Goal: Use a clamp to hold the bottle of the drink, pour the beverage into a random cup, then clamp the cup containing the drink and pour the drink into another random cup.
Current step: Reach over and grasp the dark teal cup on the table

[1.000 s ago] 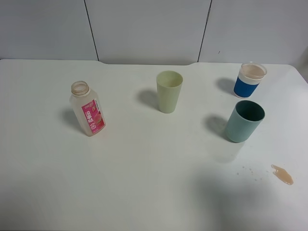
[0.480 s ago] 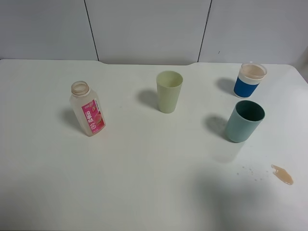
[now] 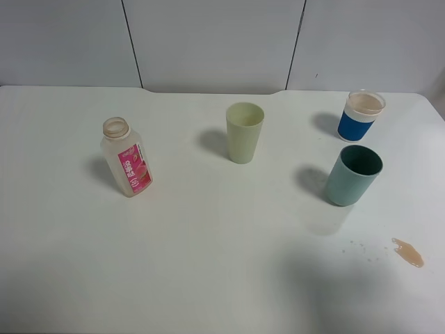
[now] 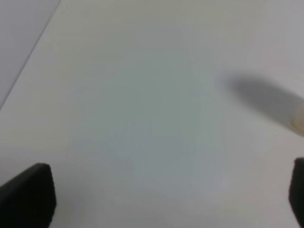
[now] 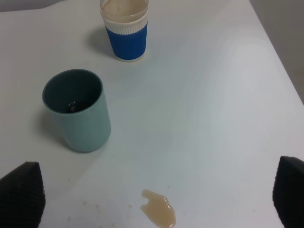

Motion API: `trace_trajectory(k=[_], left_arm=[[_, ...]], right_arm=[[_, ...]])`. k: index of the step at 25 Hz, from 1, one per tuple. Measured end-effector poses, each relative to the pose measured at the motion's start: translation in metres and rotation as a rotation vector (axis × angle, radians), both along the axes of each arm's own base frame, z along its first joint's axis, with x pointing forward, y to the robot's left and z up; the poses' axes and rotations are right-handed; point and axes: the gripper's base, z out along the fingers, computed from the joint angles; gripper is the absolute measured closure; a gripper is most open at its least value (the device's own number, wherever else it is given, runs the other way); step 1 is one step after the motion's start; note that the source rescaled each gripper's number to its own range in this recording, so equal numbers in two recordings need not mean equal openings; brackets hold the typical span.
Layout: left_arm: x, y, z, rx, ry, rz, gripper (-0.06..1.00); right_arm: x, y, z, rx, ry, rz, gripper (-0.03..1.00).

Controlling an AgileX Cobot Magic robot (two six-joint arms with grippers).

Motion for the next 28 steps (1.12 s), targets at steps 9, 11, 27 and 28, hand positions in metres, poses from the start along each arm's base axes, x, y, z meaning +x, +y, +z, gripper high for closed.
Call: trace_trajectory(k=[9,11,27,28], left_arm=[[0.0000,-0.0001,0.0000,0.001,0.000,-0.002,-0.06],[0.0000,-0.0001,0.0000,0.001,0.000,-0.003,-0.06],[0.0004,0.0002,0.0000,0.002,0.000,-0.049,-0.06],[0.0004,0.0002,0.0000,0.002,0.000,-0.049,-0.06]], right_arm=[[0.0000,0.0000,0.0000,0.000,0.000,0.000,0.11],[0.0000,0.0000,0.0000,0.000,0.000,0.000,0.11],[0.0000,0.0000,0.0000,0.000,0.000,0.000,0.11],[0.0000,0.0000,0.0000,0.000,0.000,0.000,0.11]])
